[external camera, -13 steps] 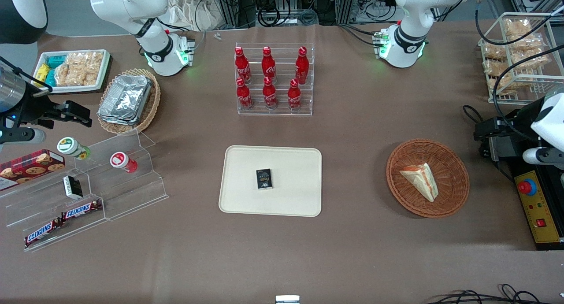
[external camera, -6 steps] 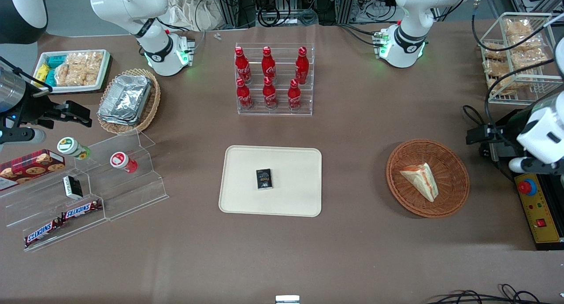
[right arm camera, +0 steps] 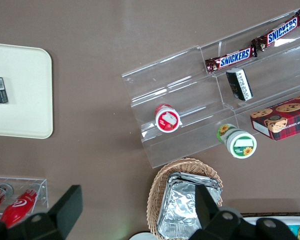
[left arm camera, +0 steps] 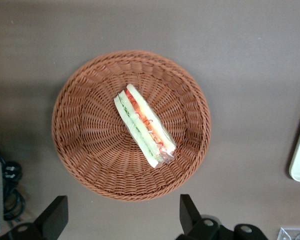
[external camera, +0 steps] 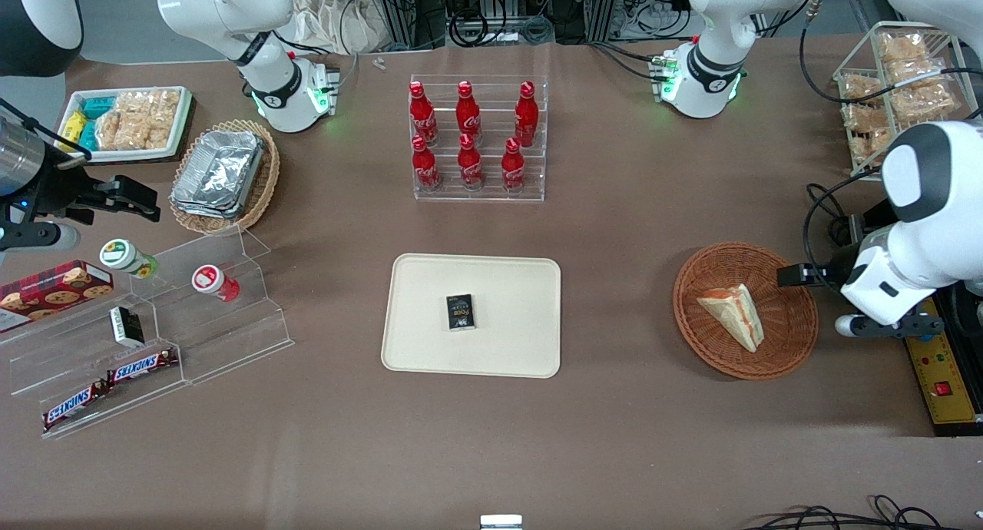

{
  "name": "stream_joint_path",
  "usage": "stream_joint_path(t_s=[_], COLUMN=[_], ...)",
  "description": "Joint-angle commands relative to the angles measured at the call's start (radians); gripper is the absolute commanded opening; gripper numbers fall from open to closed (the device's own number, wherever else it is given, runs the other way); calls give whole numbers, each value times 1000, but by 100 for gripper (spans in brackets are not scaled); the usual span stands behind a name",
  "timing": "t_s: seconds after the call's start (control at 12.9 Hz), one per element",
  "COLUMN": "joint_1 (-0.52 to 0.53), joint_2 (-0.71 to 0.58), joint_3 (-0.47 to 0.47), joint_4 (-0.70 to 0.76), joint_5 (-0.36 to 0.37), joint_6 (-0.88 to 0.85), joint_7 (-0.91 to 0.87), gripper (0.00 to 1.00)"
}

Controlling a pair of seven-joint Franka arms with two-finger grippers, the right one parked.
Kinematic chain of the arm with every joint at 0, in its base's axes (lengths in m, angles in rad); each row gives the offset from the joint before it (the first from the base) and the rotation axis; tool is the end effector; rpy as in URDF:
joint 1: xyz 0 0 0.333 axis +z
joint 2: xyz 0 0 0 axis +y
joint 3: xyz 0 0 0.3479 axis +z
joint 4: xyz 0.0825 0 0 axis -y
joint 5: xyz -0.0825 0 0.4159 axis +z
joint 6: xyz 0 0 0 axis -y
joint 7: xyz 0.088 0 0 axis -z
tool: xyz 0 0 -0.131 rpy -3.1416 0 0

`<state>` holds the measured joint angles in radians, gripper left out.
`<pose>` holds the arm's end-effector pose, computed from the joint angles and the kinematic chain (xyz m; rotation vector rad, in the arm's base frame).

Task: Place sandwich from basket to tray
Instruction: 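Lower the open left gripper over the sandwich in the basket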

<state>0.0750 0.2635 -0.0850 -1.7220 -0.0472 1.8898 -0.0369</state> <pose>0.6592 -0.0074 0.4173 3.0732 0.0702 -0.1483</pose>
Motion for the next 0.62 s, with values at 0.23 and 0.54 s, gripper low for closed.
stream_joint_path(t_s=[0.23,0.54], joint_1=[0,0], joint_2=[17,49], joint_3=[-15,-15], joint_4=[-168,-234], joint_5=[-26,-60], joint_6=[213,345], joint_7=[-201,-310], gripper=[99,99])
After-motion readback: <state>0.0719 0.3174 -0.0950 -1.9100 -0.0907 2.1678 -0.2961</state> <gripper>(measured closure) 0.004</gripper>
